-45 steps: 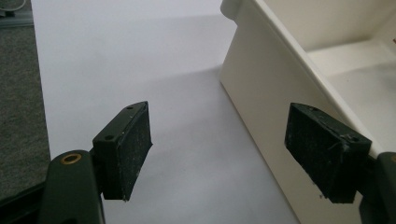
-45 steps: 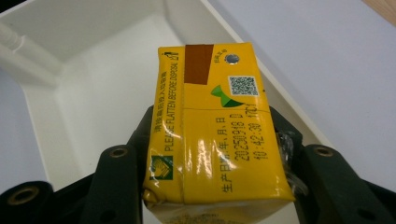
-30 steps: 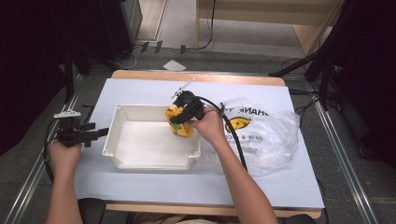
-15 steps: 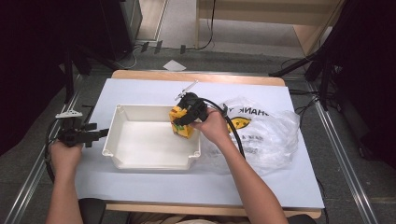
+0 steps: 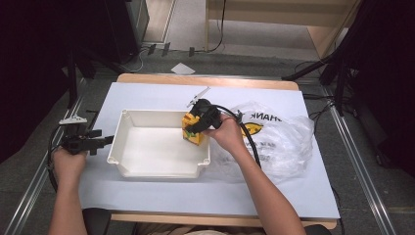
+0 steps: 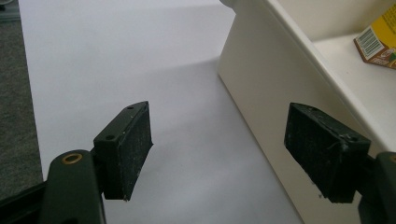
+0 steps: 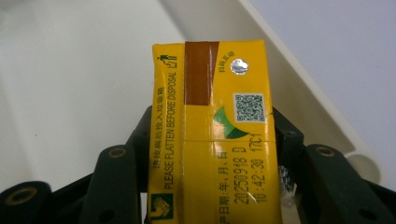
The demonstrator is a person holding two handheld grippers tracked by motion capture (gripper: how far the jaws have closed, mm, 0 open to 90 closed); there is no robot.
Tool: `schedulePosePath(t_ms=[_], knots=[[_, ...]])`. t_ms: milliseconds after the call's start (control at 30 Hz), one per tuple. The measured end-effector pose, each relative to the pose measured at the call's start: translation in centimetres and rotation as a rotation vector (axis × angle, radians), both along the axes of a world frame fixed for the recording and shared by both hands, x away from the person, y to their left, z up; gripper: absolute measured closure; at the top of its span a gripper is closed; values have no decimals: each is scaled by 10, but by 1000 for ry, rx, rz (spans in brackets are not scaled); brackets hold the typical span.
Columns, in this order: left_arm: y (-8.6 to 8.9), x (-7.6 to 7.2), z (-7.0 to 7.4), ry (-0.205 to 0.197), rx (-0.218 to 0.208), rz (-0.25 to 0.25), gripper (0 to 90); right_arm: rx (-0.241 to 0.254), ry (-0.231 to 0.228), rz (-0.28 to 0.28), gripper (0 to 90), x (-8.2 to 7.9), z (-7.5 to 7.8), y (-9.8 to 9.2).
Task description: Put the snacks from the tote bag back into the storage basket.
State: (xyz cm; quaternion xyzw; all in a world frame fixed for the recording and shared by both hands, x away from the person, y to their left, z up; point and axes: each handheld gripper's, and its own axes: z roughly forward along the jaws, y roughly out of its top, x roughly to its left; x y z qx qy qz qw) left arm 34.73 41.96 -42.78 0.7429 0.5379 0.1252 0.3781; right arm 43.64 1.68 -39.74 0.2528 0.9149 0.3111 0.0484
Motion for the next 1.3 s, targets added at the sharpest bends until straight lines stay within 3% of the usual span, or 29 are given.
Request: schedulePosePath(t_ms=[133, 300, 567, 833, 1033, 1300], knots=[[-1, 0, 0, 1, -3, -6, 244, 11, 19, 6, 474, -1, -1, -1], [0, 0, 0, 0, -4, -4, 244, 64, 69, -5, 425, 2, 1, -6], [0, 0, 0, -1, -10, -5, 244, 65, 47, -14, 417, -5, 20, -18], [-1, 0, -1, 2, -1, 0, 244, 118, 22, -30, 423, -21, 44, -38], [-2, 1, -1, 5, 5, -5, 244, 164, 18, -31, 438, -34, 46, -50], [-4, 1, -1, 3, 9, -5, 244, 175, 26, -29, 491, -40, 41, -57]])
